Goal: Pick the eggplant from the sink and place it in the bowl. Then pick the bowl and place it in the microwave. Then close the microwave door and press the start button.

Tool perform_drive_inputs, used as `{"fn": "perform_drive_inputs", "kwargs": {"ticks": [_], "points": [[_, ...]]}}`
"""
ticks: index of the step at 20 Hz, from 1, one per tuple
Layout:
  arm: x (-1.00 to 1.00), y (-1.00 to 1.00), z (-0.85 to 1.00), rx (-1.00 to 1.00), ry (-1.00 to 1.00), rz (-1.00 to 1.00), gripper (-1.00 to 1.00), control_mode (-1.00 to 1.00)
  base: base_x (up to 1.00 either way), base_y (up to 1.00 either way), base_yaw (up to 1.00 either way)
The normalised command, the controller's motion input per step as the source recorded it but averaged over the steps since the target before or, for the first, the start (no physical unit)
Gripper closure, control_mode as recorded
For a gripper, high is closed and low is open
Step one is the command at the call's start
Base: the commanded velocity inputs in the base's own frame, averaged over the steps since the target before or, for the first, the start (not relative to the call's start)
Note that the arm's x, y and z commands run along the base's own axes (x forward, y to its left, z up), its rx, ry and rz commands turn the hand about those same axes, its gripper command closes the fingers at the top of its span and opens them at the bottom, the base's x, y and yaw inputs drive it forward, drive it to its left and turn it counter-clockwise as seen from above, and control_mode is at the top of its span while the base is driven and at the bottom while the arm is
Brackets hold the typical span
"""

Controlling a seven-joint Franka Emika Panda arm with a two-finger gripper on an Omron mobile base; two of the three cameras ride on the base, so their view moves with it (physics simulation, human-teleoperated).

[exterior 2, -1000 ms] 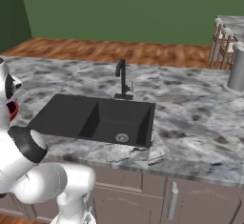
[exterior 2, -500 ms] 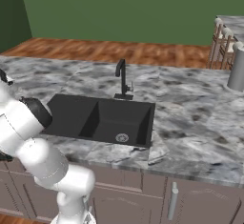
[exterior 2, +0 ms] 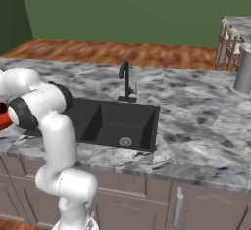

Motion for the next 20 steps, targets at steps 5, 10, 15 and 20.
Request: {"fn": "perform_drive_inputs", "kwargs": {"ticks": [5,10,15,20], "points": [[0.33,0.34,-0.39,-0.05,0.00,0.00,1.00,-1.00,0.00,0.00,0.00],[0.44,0.46,-0.12,-0.03,0.00,0.00,1.00,-1.00,0.00,0.00,0.00],[0.34,0.33,-0.30,-0.02,0.01,0.01,1.00,-1.00,0.00,0.00,0.00],[0.16,0.00,-0.81,0.00,0.00,0.08,1.00,-1.00,0.00,0.00,0.00]]}}
